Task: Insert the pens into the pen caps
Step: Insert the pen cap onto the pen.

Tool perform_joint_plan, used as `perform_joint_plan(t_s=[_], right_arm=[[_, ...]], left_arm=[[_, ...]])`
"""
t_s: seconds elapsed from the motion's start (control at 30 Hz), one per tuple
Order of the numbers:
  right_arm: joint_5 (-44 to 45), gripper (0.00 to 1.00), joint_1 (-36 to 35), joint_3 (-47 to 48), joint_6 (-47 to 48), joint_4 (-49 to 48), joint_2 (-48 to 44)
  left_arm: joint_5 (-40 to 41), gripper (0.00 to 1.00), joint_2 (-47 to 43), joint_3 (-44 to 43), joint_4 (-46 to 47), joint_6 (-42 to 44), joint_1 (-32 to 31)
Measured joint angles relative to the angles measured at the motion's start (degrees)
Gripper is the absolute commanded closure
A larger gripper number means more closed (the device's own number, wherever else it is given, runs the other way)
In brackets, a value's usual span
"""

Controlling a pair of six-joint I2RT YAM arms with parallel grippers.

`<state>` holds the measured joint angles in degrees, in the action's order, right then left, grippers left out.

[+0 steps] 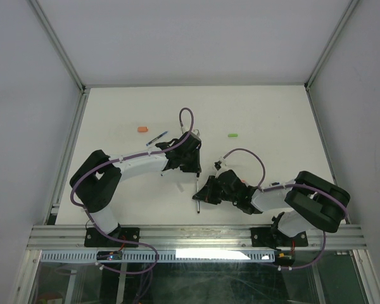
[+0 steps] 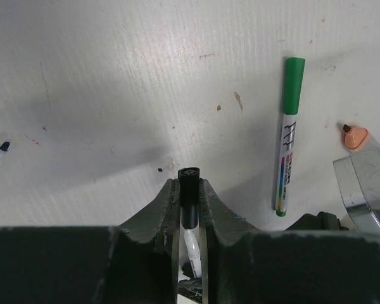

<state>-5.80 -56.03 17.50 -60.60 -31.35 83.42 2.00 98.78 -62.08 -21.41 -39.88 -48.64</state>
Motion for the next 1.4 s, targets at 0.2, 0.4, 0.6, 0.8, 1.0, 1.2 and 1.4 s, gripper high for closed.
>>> perform_joint_plan(t_s=[0.2,0.4,0.6,0.8,1.0,1.2,1.4], right_arm=[[0.46,0.99,0.0,0.0,0.0,0.22,-0.2],[0.72,0.99,0.0,0.0,0.02,0.92,-0.68],[0.87,0.99,0.0,0.0,0.0,1.14,-0.79],[0.87,0.99,0.0,0.09,0.02,1.27,-0.81],[0.83,0.99,0.0,0.28,0.02,1.4,-0.81],[0.81,0.99,0.0,0.31,0.02,1.36,-0.79],[0.85,0.99,0.0,0.31,0.02,1.4,-0.79]], left_arm=[[0.0,0.88,0.0,0.0,0.0,0.0,0.0],[-0.04,0.88,0.15,0.0,0.02,0.0,0.0],[-0.22,0.88,0.55,0.0,0.0,0.0,0.0],[-0.55,0.88,0.57,0.0,0.02,0.0,0.0],[-0.57,0.88,0.57,0.0,0.02,0.0,0.0],[-0.59,0.89,0.57,0.0,0.02,-0.02,0.0],[-0.59,0.89,0.59,0.0,0.02,-0.02,0.0]])
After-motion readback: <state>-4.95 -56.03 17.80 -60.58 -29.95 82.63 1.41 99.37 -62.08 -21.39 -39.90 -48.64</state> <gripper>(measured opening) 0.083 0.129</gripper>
